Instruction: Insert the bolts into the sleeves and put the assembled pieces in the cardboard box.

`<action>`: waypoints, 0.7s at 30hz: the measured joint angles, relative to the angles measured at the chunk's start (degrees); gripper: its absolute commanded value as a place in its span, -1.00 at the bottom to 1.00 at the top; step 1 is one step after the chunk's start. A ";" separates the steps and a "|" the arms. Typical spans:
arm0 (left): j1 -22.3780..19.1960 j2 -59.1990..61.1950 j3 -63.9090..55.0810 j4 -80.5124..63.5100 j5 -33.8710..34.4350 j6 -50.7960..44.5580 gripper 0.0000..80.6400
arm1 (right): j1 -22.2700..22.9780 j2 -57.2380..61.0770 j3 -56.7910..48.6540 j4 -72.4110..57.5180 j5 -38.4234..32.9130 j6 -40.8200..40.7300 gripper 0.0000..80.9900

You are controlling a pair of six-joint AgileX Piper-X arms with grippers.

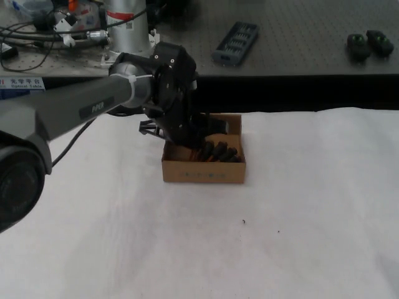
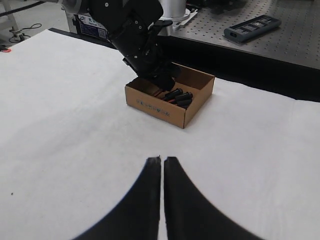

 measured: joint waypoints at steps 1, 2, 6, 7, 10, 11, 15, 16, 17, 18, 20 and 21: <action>0.17 -0.02 0.00 0.00 -0.65 0.00 -0.99 | 0.00 0.00 0.00 0.00 0.00 0.00 -0.92; 0.33 -0.02 0.00 0.00 -0.83 0.00 -0.99 | 0.00 0.00 0.00 0.00 0.00 0.00 -0.92; 0.80 -0.02 0.00 0.00 -1.06 0.00 -0.99 | 0.00 0.00 0.00 0.00 0.00 0.00 -0.92; 0.79 -0.02 0.00 0.15 -1.06 0.00 -0.99 | 0.00 0.00 0.00 0.00 0.00 0.00 -0.92; 0.90 -0.02 0.00 0.60 -1.06 0.00 -0.99 | 0.00 0.00 0.00 0.00 0.00 0.00 -0.92; 0.97 -0.02 0.00 0.98 -1.06 0.00 -0.99 | 0.00 0.00 0.00 0.00 0.00 0.00 -0.92; 0.94 -0.02 0.00 1.43 -1.06 0.50 -0.99 | 0.00 0.00 0.00 0.00 0.00 0.00 -0.92; 0.94 -0.02 0.00 1.42 -1.06 0.79 -0.99 | 0.00 0.00 0.00 0.00 0.00 0.00 -0.92; 0.94 -0.02 0.00 1.42 -1.06 0.82 -0.99 | 0.00 0.00 0.00 0.00 0.00 0.00 -0.92; 0.94 -0.02 0.00 1.42 -0.82 1.03 -0.99 | 0.00 0.00 0.00 0.00 0.00 0.00 -0.92; 0.94 -0.02 0.00 1.55 0.00 1.51 -0.99 | 0.00 0.00 0.00 0.00 0.00 0.00 -0.92; 0.94 -0.02 0.00 1.55 0.14 1.51 -0.99 | 0.00 0.00 0.00 0.00 0.00 0.00 -0.92</action>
